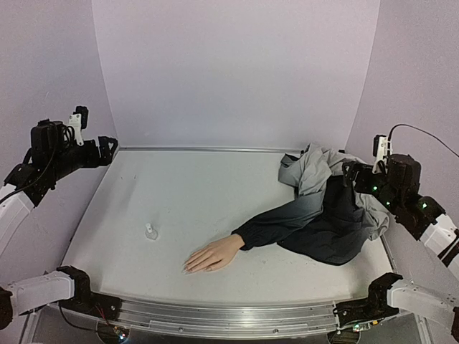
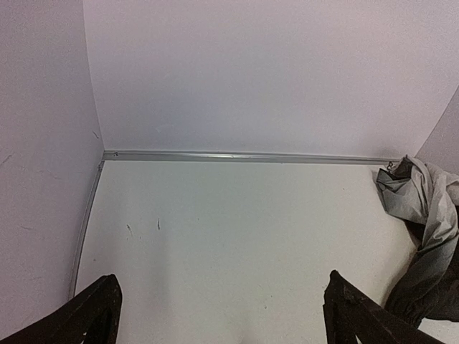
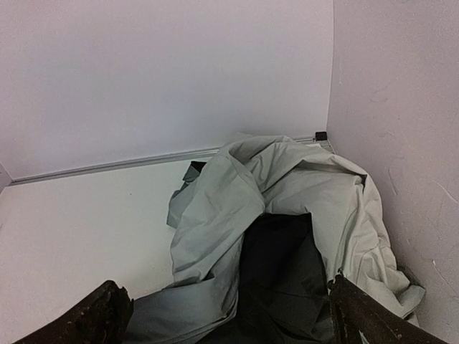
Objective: Paint the nails
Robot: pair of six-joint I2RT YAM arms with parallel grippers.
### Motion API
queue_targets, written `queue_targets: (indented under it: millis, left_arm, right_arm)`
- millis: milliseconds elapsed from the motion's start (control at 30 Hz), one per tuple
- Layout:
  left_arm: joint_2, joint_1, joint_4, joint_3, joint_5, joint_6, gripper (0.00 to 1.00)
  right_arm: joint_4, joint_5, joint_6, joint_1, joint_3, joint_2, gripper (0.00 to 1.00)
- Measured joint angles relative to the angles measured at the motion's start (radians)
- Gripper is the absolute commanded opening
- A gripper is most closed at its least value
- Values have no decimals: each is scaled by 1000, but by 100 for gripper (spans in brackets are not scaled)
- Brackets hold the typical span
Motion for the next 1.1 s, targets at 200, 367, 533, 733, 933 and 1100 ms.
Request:
queue_targets:
  millis: [200,367,533,733,933,1100]
  left_arm:
    - [0,-16,-114,42,-13,-33,100]
    - [13,-31,-227,79,15,-76,99]
    - [58,-42,-336,80,91,-138,99]
    - [134,-63,-438,56,203,-212,100]
    - [174,-147,-518,-24,262,-291,98]
    - [248,-236,-575,-48,260,-332,93]
  right_arm:
    - [-79,-20,21,-53,79,59,98]
    - [-141,-33,61,-97,167,146,98]
    - [-163,-117,96,-134,206,245,98]
    - [-149,-292,111,-156,206,302,98]
    - [-67,-472,143,-165,183,309,98]
    - [15,-587,179,-167,119,295,98]
